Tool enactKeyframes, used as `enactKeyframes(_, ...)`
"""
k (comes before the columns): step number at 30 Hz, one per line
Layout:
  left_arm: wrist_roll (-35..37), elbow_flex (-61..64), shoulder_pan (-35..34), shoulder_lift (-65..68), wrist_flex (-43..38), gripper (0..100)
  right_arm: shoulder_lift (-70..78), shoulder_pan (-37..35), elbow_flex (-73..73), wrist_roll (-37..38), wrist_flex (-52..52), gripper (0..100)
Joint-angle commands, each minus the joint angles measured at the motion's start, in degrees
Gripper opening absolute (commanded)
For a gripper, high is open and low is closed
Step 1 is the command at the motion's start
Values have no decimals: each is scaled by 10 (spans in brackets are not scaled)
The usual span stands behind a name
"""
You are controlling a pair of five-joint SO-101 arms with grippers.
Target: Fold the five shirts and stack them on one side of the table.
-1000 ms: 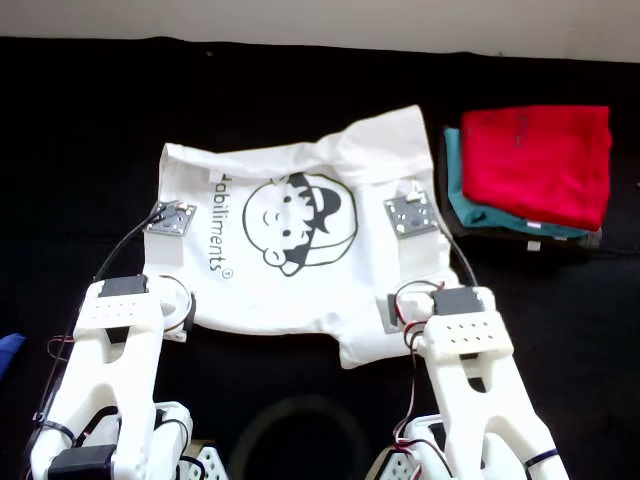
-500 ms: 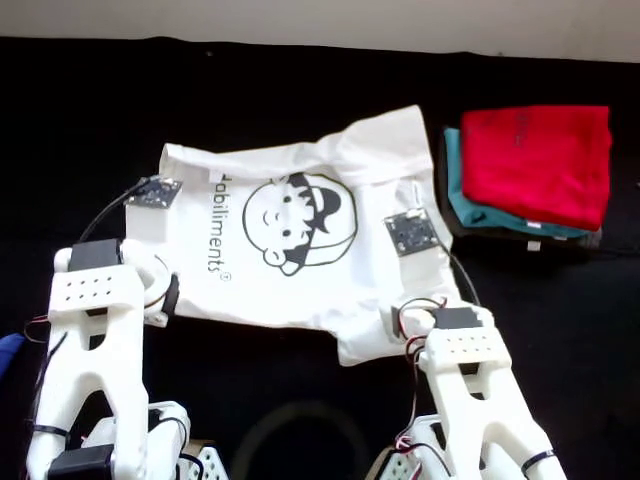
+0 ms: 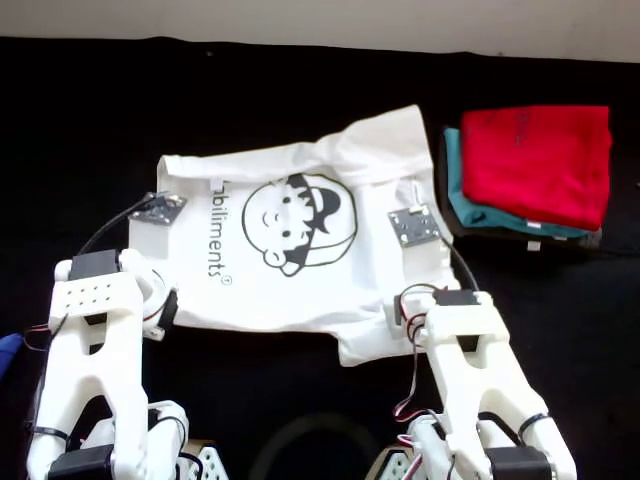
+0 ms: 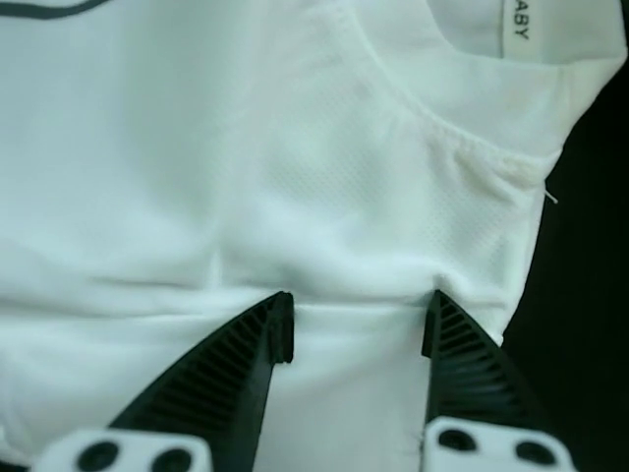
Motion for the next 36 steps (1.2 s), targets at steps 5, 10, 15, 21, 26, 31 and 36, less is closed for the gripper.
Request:
enactKeyframes(5,51,-51,-13,-16,-25,10,-136,11,-88,4,185,217)
enactKeyframes(10,84,-96,-10,-16,-29,10,-190,6,-121,36,277,219)
enactKeyframes(15,84,-97,-8,-12,-30,10,-157,-9,-34,70,214,219)
enactKeyframes(21,84,-99,-8,-15,-30,10,-39,-9,-21,69,45,217)
enactKeyframes(26,84,-97,-8,-15,-26,10,124,-3,-140,62,0,217)
enactKeyframes(31,84,-97,-10,-15,-25,10,251,7,-303,-1,15,217)
enactKeyframes(36,84,-97,-9,-15,-25,10,260,7,-379,-17,95,219)
